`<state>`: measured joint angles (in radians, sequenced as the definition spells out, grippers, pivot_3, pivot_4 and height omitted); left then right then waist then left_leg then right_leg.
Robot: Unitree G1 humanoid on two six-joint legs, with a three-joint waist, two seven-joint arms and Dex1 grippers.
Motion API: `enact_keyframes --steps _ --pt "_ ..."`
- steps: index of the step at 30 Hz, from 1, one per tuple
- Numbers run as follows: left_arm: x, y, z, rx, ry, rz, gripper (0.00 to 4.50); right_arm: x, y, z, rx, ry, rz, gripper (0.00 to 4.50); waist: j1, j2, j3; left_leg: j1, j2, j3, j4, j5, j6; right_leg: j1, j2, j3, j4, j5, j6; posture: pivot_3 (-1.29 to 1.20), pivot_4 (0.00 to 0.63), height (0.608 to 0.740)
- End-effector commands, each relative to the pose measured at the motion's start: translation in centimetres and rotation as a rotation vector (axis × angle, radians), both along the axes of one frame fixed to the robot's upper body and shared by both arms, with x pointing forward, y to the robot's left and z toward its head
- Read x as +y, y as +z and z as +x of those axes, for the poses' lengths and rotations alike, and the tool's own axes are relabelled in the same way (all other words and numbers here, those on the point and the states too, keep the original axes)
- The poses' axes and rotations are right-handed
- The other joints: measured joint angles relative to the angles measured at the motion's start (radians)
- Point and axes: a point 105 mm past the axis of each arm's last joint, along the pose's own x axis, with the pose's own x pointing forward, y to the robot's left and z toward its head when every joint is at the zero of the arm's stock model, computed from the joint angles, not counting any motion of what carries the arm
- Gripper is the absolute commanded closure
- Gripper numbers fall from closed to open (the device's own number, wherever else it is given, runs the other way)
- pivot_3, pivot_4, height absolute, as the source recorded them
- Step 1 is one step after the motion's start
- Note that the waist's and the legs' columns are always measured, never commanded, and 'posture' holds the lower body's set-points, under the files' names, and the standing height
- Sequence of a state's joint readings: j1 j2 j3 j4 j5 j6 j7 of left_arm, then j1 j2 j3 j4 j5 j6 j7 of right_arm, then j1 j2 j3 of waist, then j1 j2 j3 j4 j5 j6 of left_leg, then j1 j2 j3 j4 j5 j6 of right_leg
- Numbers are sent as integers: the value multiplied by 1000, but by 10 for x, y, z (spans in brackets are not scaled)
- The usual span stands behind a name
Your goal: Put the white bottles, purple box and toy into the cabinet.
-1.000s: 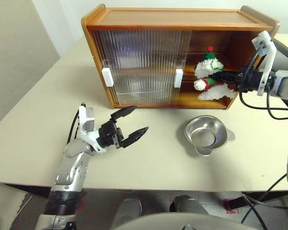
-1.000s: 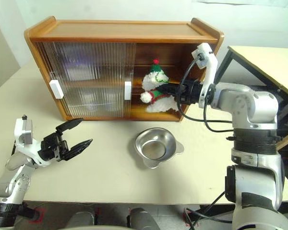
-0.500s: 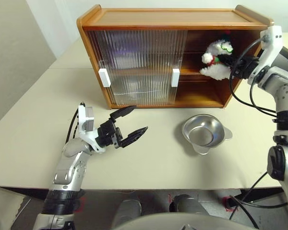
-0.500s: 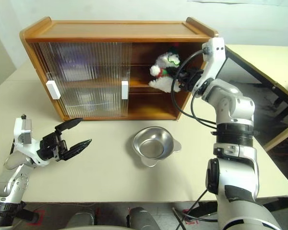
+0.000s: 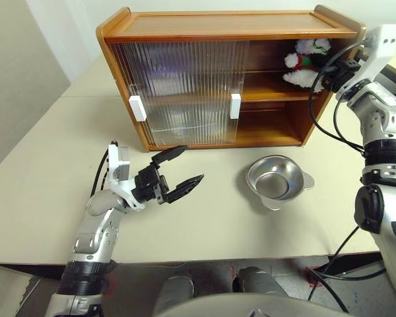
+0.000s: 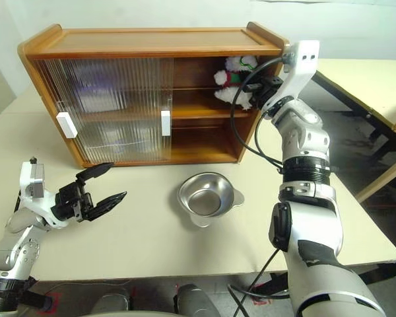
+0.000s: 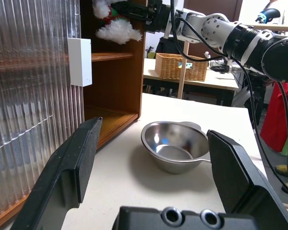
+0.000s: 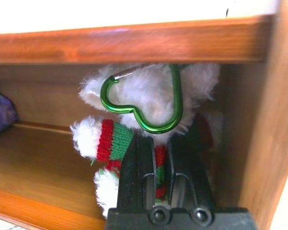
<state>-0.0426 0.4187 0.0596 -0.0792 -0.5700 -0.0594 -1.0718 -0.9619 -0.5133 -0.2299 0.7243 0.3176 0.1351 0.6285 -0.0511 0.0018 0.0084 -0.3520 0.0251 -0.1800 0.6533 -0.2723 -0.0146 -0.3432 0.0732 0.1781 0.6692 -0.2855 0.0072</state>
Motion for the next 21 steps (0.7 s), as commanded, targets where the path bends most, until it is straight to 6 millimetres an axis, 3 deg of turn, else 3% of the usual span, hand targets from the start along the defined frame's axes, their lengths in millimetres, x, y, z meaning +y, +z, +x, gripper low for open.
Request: enact_keyframes --steps 1,7,15,16,21 --pt "-1 -2 1 4 0 18 0 22 -7 6 -1 44 -58 4499 -5 0 0 0 0 0 0 0 0 0 0 0 0 0 1 -22 0 740" --pt "-2 -2 0 5 5 14 0 41 -6 10 -15 76 -49 4499 -19 0 0 2 1 0 0 2 2 0 1 2 0 0 8 -17 0 740" --pt "-2 -2 0 5 16 9 0 46 -6 13 -11 77 -75 4499 -20 0 0 2 7 0 0 3 1 -3 3 1 0 5 2 -9 0 740" --pt "-2 -2 0 4 16 8 0 46 -6 14 -10 75 -79 3783 -20 0 0 2 8 1 -1 3 1 -3 3 1 0 5 2 -9 0 740" --pt "-3 -3 1 4 17 6 0 45 -6 14 -11 71 -81 2104 -20 0 0 2 12 4 -3 3 1 -6 6 1 0 6 0 -10 0 740"
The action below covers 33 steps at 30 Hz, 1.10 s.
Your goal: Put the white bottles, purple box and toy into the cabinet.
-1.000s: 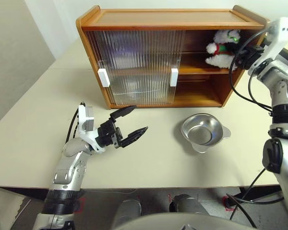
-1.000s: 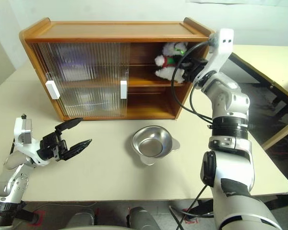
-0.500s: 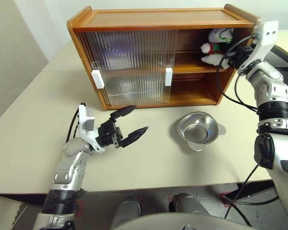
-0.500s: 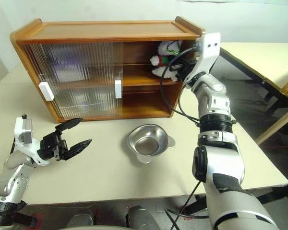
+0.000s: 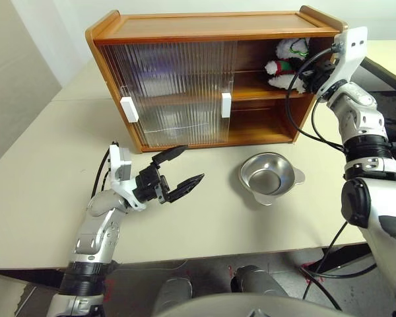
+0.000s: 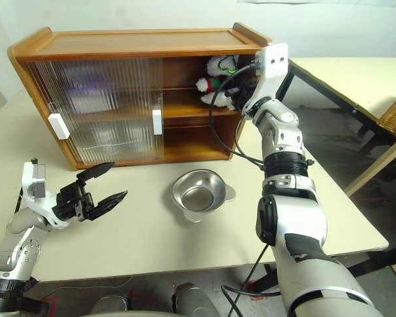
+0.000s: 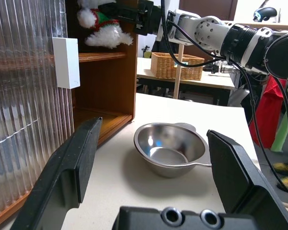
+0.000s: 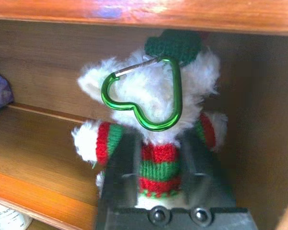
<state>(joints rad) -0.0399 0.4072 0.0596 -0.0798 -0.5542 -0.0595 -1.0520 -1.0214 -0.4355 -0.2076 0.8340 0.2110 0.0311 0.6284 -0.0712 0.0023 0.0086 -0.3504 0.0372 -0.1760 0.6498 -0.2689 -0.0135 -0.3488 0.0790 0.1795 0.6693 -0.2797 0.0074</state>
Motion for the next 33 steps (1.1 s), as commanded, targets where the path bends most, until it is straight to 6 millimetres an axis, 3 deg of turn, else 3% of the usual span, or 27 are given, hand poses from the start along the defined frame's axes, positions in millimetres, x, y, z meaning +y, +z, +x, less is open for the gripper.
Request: enact_keyframes --steps 1,9,24,31,33 --pt "-2 -1 -1 0 -4 5 0 16 3 2 -3 39 -16 2062 0 0 0 0 1 0 0 0 0 -1 1 0 0 0 0 -10 0 740" --pt "-2 -1 1 0 -7 5 0 16 2 1 0 45 -22 2062 0 0 0 0 4 0 -2 1 0 -2 9 0 0 2 -1 -22 0 740" --pt "-2 -1 2 -1 -5 4 0 39 1 -7 43 175 -35 2055 -4 0 0 2 5 0 -7 1 1 -4 12 1 0 2 -3 -23 0 740" --pt "-2 -2 2 -2 -5 3 0 47 4 -8 47 152 -31 4365 -12 0 0 2 5 0 -7 2 1 -4 13 1 0 4 -2 -22 0 740" --pt "-2 -2 2 -2 -4 2 0 45 3 -9 39 122 -51 4491 -12 0 0 2 5 0 -7 3 1 -4 12 1 0 5 -2 -18 0 740"
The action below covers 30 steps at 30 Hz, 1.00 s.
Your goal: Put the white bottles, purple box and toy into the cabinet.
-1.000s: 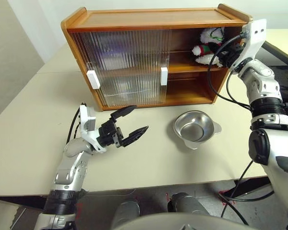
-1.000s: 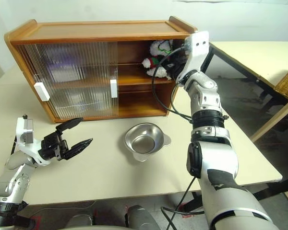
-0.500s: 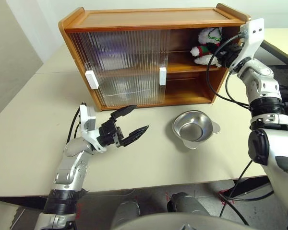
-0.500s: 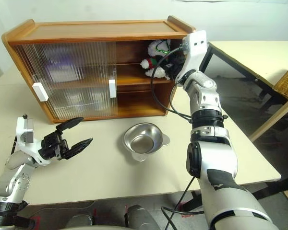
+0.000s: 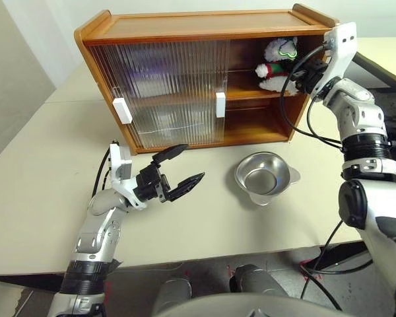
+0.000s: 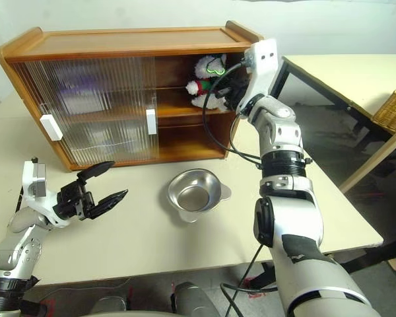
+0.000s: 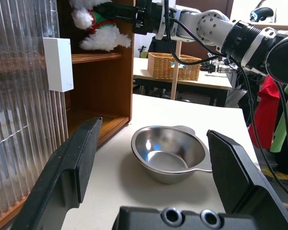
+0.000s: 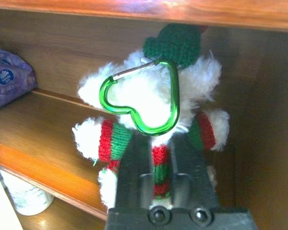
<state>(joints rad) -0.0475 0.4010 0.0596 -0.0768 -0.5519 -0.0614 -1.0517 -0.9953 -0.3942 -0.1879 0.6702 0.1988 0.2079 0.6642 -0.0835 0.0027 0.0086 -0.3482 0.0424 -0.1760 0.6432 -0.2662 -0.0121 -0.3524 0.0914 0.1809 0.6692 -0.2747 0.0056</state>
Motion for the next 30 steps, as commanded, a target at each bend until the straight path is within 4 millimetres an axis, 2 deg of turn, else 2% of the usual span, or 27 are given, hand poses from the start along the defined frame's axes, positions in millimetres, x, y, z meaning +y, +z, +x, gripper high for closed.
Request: enact_keyframes --steps 1,8,12,18,19,25,30 --pt "-1 -3 1 4 -3 6 0 17 3 -3 -26 14 -36 4491 2 0 0 0 0 0 0 1 1 0 0 0 0 0 0 -18 0 740" --pt "-1 -4 0 8 -7 8 0 35 3 -11 -28 52 -12 4491 2 2 -1 -1 1 -2 -3 0 2 -2 1 -2 0 -1 -6 -25 0 740" --pt "-1 -3 1 5 -7 9 0 46 3 -10 -22 68 -10 4491 -7 3 -1 0 2 -2 -3 0 3 -2 3 -1 0 2 0 -25 0 740" --pt "-1 -4 0 8 0 8 0 48 -2 -7 -4 58 -38 4491 -8 3 -2 1 4 -2 -3 -1 4 -2 6 -1 0 1 3 -15 0 740" --pt "0 -4 0 8 1 7 0 48 -2 -7 -5 58 -38 3822 -8 3 -2 1 5 -2 -3 -1 4 -2 6 -1 0 1 3 -13 0 740" --pt "-1 -4 0 9 6 3 0 44 0 -6 -2 54 -40 2049 -8 3 -2 2 15 -1 -2 -3 7 -3 17 -1 0 3 -3 -16 0 740" --pt "-2 -4 1 8 6 1 0 44 -1 -7 2 64 -39 2050 -7 3 -2 3 20 -1 -2 -7 17 -3 24 -1 1 3 -6 -22 0 740"
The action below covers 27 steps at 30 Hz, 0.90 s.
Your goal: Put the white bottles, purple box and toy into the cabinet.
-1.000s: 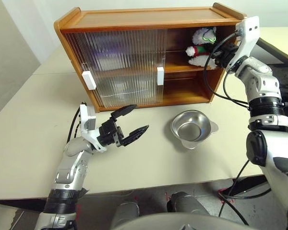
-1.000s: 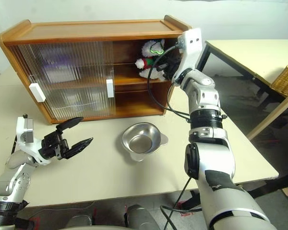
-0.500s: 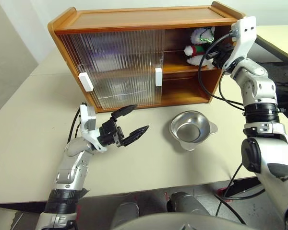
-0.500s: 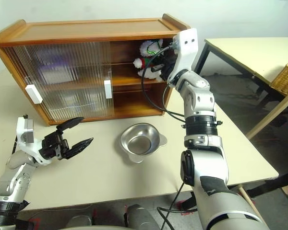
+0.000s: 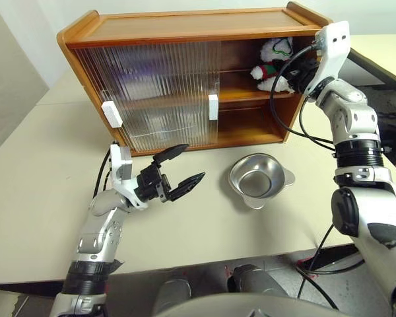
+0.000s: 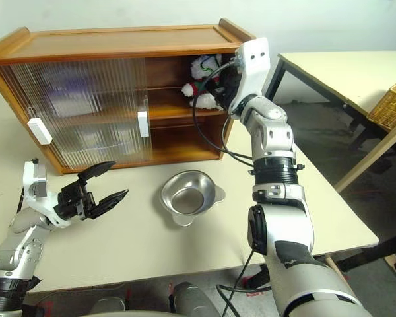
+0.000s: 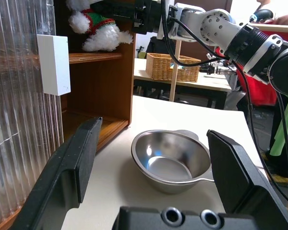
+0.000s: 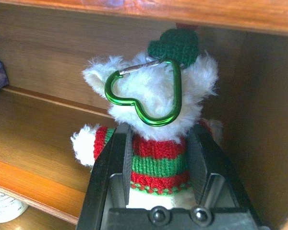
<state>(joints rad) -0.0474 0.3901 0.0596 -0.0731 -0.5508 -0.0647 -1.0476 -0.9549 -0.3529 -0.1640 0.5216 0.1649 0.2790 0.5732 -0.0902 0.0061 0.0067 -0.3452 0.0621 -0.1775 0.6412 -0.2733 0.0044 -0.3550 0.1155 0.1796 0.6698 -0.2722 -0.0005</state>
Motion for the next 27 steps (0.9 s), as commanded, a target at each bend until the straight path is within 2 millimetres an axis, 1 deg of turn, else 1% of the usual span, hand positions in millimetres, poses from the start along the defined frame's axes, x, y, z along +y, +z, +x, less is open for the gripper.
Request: enact_keyframes --steps 1,4,6,7,9,11,12,17,21,23,25,27 --pt "-1 -4 1 6 0 11 0 32 -5 -4 24 114 -7 2050 0 0 0 0 0 0 0 0 0 0 0 0 0 0 0 -22 0 740" --pt "-1 -4 1 6 0 11 0 38 -5 -7 32 153 1 2050 0 0 0 0 0 0 1 0 0 0 0 0 0 1 0 -22 0 740" --pt "-1 -4 1 6 0 11 0 41 -4 -10 36 181 13 2792 0 0 0 0 0 0 1 0 0 0 0 0 0 1 0 -21 0 740" --pt "-1 -4 1 6 0 11 0 42 -4 -11 36 186 13 2986 0 0 0 1 1 0 1 0 0 0 1 0 0 2 -1 -20 0 740" --pt "-1 -4 1 6 1 10 0 44 -4 -13 36 193 11 3752 0 0 0 1 2 0 1 0 0 0 3 0 0 2 -2 -19 0 740" --pt "-1 -4 0 5 2 10 0 44 -5 -15 34 194 1 4428 0 0 0 1 4 0 1 0 0 0 4 0 0 3 -3 -18 0 740" --pt "-1 -4 0 5 2 9 0 44 -6 -15 33 190 -7 4489 0 0 0 2 4 0 1 0 0 0 4 0 1 3 -3 -17 0 740" --pt "-1 -4 0 6 2 8 0 33 -8 -13 21 146 -39 4489 5 0 0 3 4 0 1 1 2 1 5 0 1 4 -4 -19 0 740" --pt "-1 -4 0 6 -1 8 0 15 -9 -10 -9 66 -115 4489 15 1 0 2 6 0 1 1 2 1 6 0 1 4 -5 -19 0 740" --pt "-1 -4 0 6 -1 7 0 7 -8 -9 -22 29 -132 4489 23 1 -1 2 6 0 2 1 2 1 6 0 1 5 -5 -19 0 740" --pt "-2 -4 1 6 -6 7 0 -6 -6 -8 -41 -26 -141 4489 31 1 -1 2 6 0 2 1 2 1 6 0 1 5 -4 -26 0 740" --pt "-3 -5 1 6 -9 8 0 -12 -4 -8 -53 -54 -143 4489 38 1 -1 1 6 0 3 1 2 2 6 -1 1 5 -4 -26 0 740"
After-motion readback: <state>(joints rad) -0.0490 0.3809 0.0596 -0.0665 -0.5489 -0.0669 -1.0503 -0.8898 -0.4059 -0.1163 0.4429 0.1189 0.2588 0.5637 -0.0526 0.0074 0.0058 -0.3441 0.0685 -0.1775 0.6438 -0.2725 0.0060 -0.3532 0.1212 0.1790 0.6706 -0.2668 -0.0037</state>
